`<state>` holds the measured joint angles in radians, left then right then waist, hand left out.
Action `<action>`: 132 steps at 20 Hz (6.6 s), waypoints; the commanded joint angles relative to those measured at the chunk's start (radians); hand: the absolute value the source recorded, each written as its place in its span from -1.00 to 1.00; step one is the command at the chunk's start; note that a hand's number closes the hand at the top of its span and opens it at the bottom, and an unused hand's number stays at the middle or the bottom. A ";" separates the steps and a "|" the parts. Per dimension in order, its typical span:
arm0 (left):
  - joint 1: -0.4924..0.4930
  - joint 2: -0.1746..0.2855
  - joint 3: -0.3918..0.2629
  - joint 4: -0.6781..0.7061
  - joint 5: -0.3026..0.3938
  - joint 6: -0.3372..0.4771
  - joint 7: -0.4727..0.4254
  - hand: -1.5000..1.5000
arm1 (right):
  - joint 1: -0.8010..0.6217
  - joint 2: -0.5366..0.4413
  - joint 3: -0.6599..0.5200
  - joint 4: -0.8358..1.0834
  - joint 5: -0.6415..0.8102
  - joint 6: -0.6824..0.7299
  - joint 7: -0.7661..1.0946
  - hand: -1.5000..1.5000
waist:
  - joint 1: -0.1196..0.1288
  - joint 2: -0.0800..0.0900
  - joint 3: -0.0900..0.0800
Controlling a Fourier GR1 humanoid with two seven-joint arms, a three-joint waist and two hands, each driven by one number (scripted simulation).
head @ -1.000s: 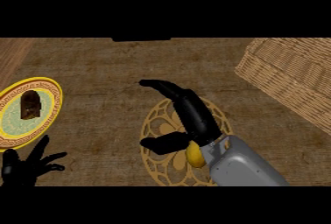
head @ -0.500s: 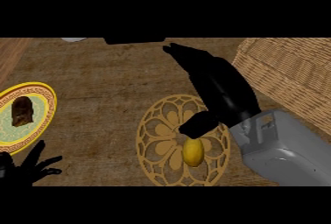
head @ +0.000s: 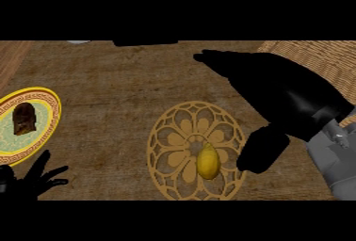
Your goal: Pick the lemon from the placemat and place it in the basket
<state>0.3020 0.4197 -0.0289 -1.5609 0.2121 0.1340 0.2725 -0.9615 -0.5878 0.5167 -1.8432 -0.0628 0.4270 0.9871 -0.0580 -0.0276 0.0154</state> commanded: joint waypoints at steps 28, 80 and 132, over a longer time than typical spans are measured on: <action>-0.118 -0.143 -0.062 0.137 -0.063 -0.053 -0.042 0.00 | 0.184 -0.056 0.238 -0.197 0.012 -0.124 0.224 -1.00 | 0.046 0.026 -0.018; -0.179 -0.200 0.016 0.155 -0.138 -0.132 -0.003 0.00 | 0.508 0.264 0.283 0.315 0.615 -0.122 -0.216 1.00 | 0.060 0.030 -0.016; -0.120 -0.259 0.032 0.059 -0.191 -0.149 0.039 0.00 | -0.411 0.151 -0.683 1.030 1.238 -0.763 0.223 1.00 | 0.064 0.029 -0.017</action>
<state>0.1856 0.2282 0.0695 -1.5421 0.0296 -0.0159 0.2922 -1.3132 -0.3967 -0.1261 -0.8513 1.1641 -0.4003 1.0968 0.0132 -0.0061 0.0168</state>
